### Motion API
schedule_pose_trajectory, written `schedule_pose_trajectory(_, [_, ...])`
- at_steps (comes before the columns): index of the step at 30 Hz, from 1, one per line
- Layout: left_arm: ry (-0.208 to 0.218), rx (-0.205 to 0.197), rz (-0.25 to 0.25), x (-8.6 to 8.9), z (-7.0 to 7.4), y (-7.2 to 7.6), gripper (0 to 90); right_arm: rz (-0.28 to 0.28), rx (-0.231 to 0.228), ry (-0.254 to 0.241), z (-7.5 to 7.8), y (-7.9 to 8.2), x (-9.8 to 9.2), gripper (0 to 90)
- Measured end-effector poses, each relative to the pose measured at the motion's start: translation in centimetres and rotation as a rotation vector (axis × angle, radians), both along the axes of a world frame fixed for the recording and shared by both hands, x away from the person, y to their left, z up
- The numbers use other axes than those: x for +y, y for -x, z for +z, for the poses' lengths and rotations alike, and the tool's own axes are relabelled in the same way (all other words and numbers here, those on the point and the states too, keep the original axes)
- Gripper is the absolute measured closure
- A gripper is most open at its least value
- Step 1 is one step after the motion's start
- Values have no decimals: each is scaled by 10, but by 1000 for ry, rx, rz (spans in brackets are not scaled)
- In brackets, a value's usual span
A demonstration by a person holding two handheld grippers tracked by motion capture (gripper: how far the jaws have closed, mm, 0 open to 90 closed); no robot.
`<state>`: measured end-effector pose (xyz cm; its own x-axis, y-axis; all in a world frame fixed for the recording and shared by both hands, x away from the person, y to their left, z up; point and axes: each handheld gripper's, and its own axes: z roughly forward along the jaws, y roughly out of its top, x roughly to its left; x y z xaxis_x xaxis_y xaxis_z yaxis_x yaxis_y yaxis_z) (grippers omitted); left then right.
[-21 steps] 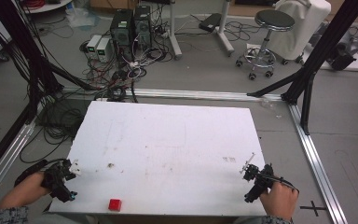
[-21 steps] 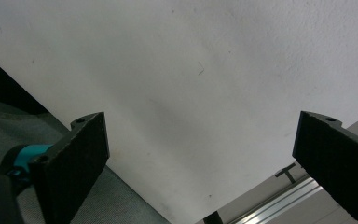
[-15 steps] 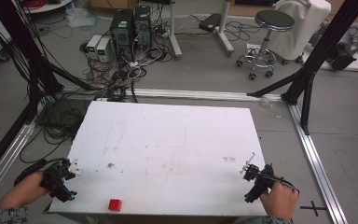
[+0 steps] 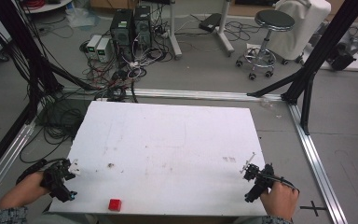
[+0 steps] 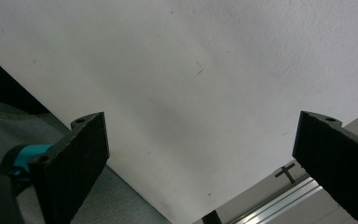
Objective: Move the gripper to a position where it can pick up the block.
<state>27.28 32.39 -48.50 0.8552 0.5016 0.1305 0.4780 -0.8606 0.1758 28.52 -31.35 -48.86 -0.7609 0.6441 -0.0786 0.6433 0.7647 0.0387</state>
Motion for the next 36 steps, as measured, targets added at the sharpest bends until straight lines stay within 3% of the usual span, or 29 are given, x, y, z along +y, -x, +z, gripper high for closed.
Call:
schedule_pose_trajectory(16, [16,-18,6,-1,1,0,160,1,-8,-6,1,1,1,28])
schedule_pose_trajectory(36, [28,-50,-35,-11,6,1,153,-4,-9,-10,3,1,-1,28])
